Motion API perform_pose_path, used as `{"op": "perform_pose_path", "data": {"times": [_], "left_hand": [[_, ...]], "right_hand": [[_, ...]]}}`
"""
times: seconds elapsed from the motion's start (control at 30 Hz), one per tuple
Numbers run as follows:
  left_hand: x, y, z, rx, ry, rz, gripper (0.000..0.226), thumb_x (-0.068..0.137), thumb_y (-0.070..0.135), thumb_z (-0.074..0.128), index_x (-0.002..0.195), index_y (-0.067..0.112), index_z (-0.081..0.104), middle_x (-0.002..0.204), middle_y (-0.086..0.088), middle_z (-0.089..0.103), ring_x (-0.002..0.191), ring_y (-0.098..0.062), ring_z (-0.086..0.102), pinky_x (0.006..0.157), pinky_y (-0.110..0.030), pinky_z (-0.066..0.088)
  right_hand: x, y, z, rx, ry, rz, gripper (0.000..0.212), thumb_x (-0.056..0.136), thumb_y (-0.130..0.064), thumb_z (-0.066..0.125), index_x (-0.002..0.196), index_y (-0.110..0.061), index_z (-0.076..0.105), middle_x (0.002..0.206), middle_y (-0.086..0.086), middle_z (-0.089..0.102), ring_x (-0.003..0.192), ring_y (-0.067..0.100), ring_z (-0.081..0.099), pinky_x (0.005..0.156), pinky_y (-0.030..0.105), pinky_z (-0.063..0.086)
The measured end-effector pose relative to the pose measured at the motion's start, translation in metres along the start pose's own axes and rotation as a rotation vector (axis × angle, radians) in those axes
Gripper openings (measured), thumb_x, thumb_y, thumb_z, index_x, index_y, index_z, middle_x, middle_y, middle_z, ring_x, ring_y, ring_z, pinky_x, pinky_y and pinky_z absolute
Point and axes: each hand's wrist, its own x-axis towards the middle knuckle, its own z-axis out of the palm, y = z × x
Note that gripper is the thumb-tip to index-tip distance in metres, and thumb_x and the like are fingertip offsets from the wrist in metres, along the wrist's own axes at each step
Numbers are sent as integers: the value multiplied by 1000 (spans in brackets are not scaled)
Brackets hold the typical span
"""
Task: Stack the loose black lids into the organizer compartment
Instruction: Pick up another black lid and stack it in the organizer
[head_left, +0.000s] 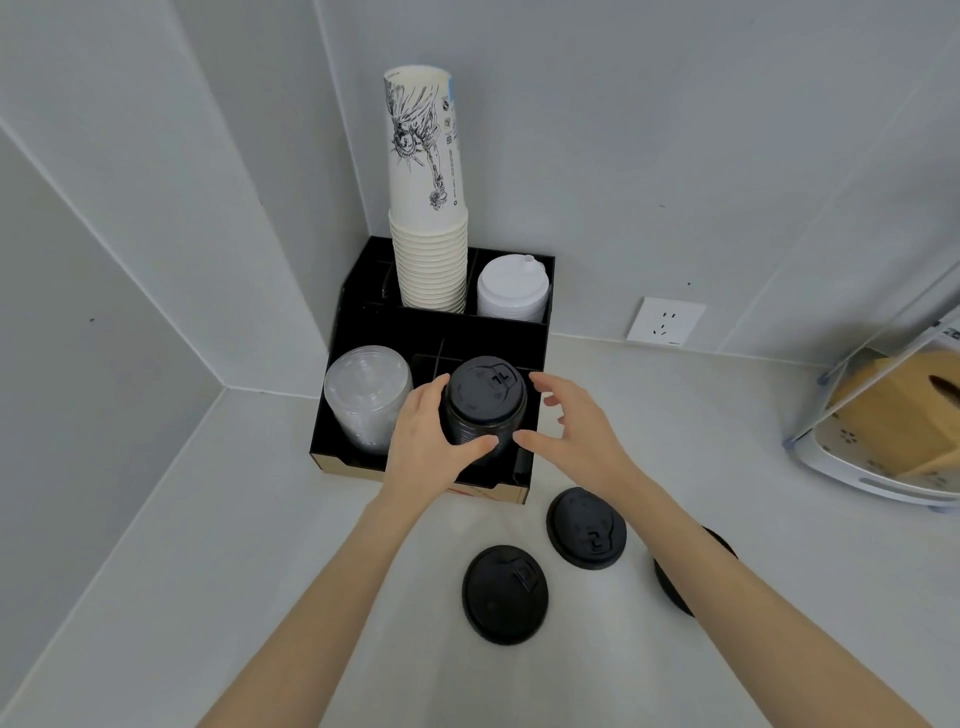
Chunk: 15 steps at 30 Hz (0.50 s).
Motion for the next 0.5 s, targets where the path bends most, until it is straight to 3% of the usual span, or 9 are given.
{"op": "perform_pose_path", "data": {"times": [0.17, 0.23, 0.4, 0.5], "left_hand": [[-34, -5, 1, 17, 16, 53, 74, 65, 29, 77, 128, 17, 40, 129, -6, 45, 118, -19, 44, 97, -29, 36], [-51, -10, 4, 28, -66, 71, 71, 65, 28, 77, 126, 17, 43, 126, -4, 46, 114, -16, 45, 93, -24, 35], [-83, -28, 19, 57, -322, -7, 79, 58, 27, 81, 126, 18, 42, 127, -5, 45, 117, -21, 44, 98, -30, 39], [-98, -36, 28, 107, -402, -103, 92, 57, 28, 82, 133, 13, 33, 135, -8, 38, 123, -23, 40, 104, -35, 38]], "right_hand": [[-39, 15, 10, 37, 19, 15, 49, 80, -21, 65, 124, -23, 45, 123, -2, 54, 98, 9, 51, 75, 11, 38], [-56, 23, 18, 38, -31, 43, 48, 80, -21, 66, 123, -22, 46, 122, -2, 53, 94, 8, 53, 71, 12, 42], [-88, 37, 36, 8, -152, 121, 59, 73, -22, 72, 125, -18, 45, 107, -4, 49, 91, 9, 49, 72, 14, 38], [-103, 45, 45, -38, -259, 175, 72, 68, -26, 76, 130, -21, 40, 117, -3, 46, 102, 13, 46, 84, 22, 37]]}}
